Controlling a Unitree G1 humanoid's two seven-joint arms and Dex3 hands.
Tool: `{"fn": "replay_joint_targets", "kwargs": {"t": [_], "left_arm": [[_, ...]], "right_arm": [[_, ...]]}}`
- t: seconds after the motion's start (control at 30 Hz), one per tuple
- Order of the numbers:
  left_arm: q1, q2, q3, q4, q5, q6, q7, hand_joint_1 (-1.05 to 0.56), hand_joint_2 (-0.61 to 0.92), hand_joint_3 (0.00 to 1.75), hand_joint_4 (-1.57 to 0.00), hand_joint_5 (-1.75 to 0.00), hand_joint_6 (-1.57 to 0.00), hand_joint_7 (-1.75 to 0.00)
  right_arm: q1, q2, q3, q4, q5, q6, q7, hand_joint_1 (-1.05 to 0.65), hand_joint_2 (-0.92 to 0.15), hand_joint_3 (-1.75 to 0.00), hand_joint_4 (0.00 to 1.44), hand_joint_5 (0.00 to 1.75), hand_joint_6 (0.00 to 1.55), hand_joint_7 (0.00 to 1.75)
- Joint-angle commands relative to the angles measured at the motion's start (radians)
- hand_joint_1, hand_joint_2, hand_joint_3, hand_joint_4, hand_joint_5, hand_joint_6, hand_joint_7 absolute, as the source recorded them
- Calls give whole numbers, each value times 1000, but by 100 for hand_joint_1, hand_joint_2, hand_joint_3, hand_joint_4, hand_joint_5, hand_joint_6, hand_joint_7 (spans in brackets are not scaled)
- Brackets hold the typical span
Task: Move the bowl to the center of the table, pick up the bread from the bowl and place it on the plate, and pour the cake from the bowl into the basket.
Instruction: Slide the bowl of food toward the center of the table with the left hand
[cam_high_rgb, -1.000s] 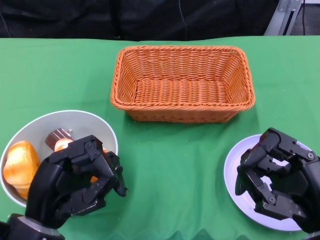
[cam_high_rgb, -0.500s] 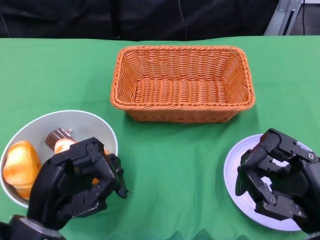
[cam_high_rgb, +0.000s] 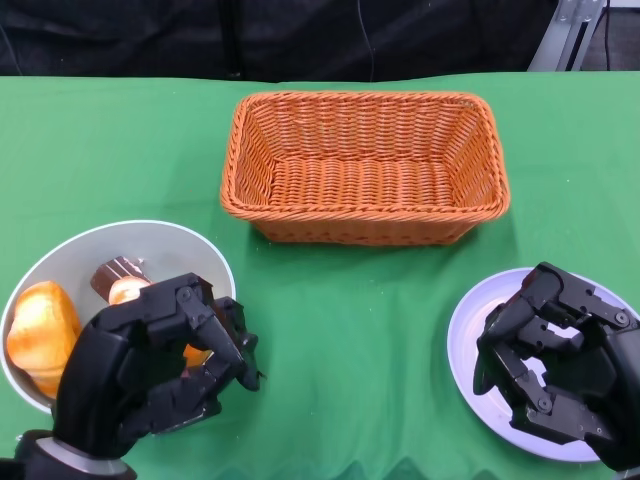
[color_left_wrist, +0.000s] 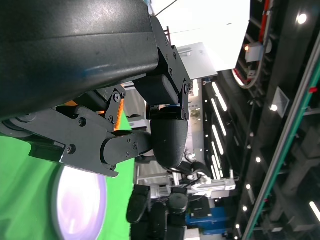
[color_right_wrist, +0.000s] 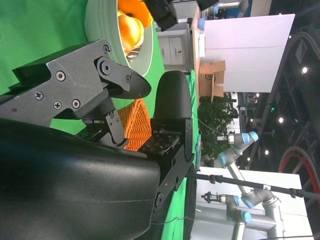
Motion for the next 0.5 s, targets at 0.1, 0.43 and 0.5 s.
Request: {"fn": "replay_joint_targets", "kwargs": {"t": [0.1, 0.43, 0.5], "left_arm": [[-5, 19, 28, -25, 25, -9, 59, -8, 87, 57, -83, -150, -90, -106], [-42, 70, 111, -96, -116, 134, 109, -15, 77, 66, -82, -154, -82, -123], [-54, 78, 138, -104, -134, 148, 121, -16, 77, 66, -83, -152, -83, -120]], "right_arm": [[10, -7, -10, 0, 4, -9, 2, -8, -69, -85, 71, 173, 62, 136], [0, -2, -12, 28, -3, -28, -1, -8, -68, -87, 72, 172, 63, 135], [0, -3, -12, 31, -1, -25, 0, -7, -68, -87, 71, 172, 63, 135]]}}
